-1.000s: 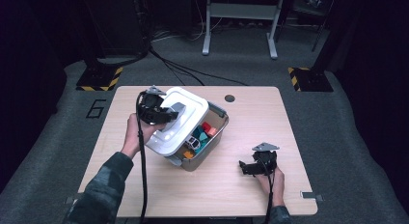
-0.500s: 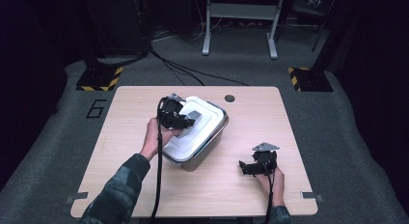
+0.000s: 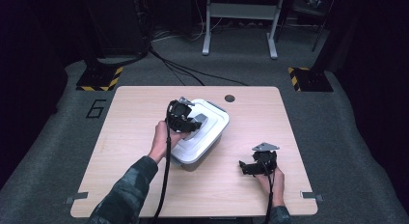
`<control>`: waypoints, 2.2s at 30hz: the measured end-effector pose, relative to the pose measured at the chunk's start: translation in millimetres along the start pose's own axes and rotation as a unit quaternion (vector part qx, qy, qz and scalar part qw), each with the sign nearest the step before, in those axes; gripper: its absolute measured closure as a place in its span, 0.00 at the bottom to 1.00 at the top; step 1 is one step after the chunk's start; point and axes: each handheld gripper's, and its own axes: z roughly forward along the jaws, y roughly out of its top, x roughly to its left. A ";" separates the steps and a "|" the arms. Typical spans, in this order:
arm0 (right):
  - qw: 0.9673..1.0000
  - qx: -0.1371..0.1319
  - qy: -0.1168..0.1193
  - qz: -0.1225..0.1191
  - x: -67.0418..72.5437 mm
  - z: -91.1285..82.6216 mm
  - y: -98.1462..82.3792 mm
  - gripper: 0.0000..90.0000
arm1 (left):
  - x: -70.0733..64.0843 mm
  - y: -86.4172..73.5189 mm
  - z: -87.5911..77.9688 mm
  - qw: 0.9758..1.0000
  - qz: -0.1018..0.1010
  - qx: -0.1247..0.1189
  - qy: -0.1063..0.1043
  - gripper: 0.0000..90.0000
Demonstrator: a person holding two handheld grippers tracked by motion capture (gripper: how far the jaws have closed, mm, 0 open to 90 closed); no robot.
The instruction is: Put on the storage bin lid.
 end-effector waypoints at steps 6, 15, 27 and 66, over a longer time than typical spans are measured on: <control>1.000 0.000 -0.001 -0.001 -0.2 0.0 0.0 0.02 | -1.4 0.6 1.6 1.000 0.003 0.009 0.008 0.68; 1.000 -0.001 -0.001 -0.002 -0.1 -0.1 0.0 0.02 | 6.8 -5.1 -15.6 1.000 -0.002 -0.006 0.008 0.29; 1.000 -0.001 -0.001 -0.001 0.0 -0.1 0.0 0.02 | 35.7 -25.3 -64.6 0.999 -0.020 -0.035 0.028 0.14; 1.000 -0.003 -0.003 0.004 1.1 0.1 0.1 0.03 | 118.2 -239.6 -47.4 0.983 -0.115 0.046 0.133 0.00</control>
